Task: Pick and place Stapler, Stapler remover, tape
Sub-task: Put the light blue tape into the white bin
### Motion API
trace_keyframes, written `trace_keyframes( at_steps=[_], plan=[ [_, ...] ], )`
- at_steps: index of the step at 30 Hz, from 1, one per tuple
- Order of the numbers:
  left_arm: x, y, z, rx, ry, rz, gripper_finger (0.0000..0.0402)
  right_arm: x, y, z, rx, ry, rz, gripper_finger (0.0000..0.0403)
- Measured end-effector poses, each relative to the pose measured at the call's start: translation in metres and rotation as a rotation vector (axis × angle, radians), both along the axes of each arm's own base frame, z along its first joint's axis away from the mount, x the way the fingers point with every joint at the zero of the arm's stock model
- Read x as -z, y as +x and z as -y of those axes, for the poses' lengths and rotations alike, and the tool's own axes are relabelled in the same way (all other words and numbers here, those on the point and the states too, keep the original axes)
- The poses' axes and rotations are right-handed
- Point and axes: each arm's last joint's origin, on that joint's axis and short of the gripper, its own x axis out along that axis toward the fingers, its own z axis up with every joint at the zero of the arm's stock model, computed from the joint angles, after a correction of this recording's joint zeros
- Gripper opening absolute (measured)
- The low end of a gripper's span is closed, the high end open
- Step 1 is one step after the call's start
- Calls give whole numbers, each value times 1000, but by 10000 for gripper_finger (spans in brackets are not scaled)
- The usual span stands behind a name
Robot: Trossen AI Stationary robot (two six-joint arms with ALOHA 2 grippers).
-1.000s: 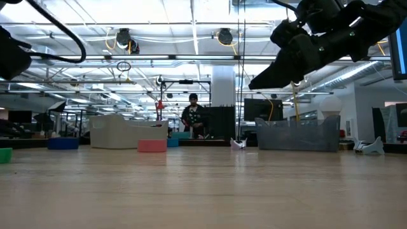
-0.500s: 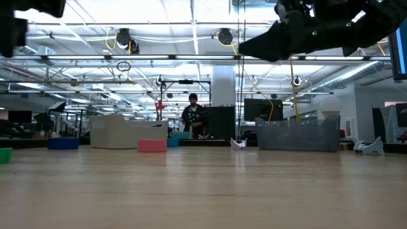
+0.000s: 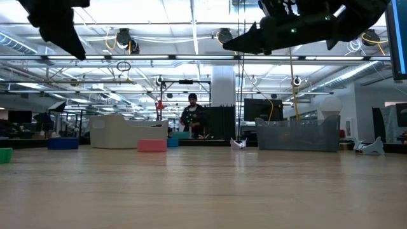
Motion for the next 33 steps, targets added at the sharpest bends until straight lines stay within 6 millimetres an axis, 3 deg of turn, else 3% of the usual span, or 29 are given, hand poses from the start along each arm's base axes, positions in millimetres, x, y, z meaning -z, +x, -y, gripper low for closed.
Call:
trace_keyframes(
  at_steps=[7, 16, 24, 33],
  plan=[
    [1, 6, -27, -45, 99, -89, 92, 0, 1, 0, -1, -11, -3, 171],
    [-17, 38, -73, 57, 322, 38, 92, 1, 1, 0, 1, -10, -18, 171],
    [-13, 76, -144, 76, 480, 69, 92, 2, 0, 9, 27, -65, -40, 171],
    [-26, 124, -227, 4, 387, 132, 92, 4, -3, 26, 86, -60, -65, 171]
  ],
)
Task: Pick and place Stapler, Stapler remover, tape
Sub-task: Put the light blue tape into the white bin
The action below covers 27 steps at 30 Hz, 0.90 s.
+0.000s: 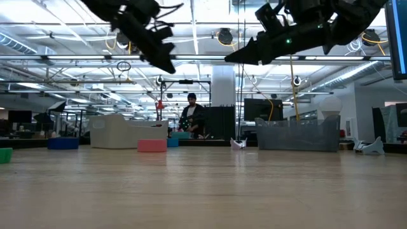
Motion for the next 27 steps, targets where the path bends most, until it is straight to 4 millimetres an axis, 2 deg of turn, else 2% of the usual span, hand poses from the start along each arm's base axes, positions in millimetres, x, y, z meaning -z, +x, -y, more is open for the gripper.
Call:
trace_keyframes(
  at_steps=[4, 8, 16, 20, 27],
  plan=[
    [3, 30, -24, -17, -42, -40, 92, 1, 0, 1, 4, 2, -13, 171],
    [12, 53, -47, -80, -155, -75, 92, 3, -1, 1, 4, 5, -27, 171],
    [31, 71, -84, -253, -347, -72, 92, 6, -1, 1, 5, 12, -59, 171],
    [45, 74, -92, -272, -393, -76, 92, 8, -1, 1, 5, 22, -79, 171],
    [70, 81, -90, -292, -466, -142, 92, 9, -2, 1, 9, 46, -87, 171]
  ],
)
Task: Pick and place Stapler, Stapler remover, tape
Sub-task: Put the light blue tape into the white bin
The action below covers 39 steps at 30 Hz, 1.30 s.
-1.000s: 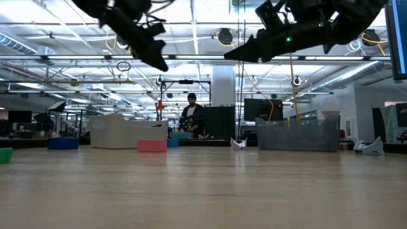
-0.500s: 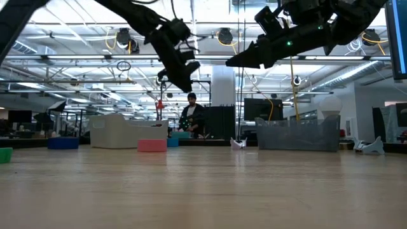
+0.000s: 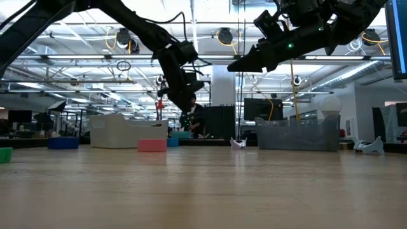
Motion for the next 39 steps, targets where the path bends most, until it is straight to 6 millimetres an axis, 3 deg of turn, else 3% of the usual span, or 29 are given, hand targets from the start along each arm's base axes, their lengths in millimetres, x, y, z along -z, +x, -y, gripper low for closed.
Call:
trace_keyframes(
  at_steps=[9, 29, 39],
  plan=[
    [29, 19, 12, 36, -26, -67, 92, 0, 0, 0, -2, 1, 1, 171],
    [58, 39, 39, -148, 31, -183, 92, 0, 0, -1, -5, 2, -3, 171],
    [66, 38, 40, -213, 30, -212, 92, 1, 0, -1, -4, 10, -7, 171]
  ],
)
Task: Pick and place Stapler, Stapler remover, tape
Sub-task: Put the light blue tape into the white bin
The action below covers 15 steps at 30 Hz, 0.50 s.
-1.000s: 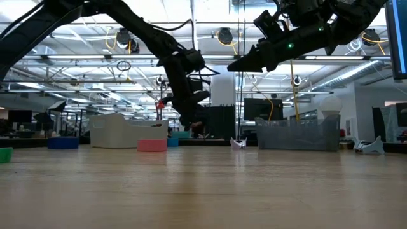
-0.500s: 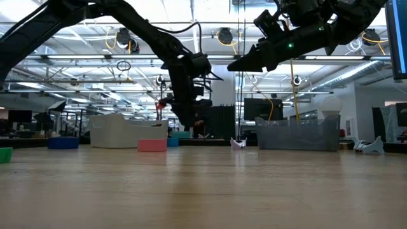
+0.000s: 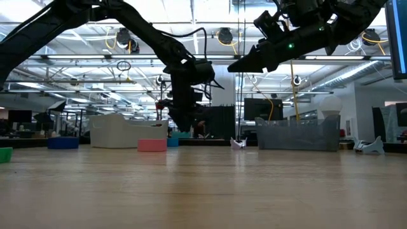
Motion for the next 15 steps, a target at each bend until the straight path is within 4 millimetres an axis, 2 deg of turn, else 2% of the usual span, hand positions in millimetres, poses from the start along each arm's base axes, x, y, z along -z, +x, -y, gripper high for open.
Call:
trace_keyframes(
  at_steps=[15],
  plan=[
    [0, 0, -1, 22, 17, -14, 93, 1, 0, 0, 0, 3, -9, 171]
  ],
)
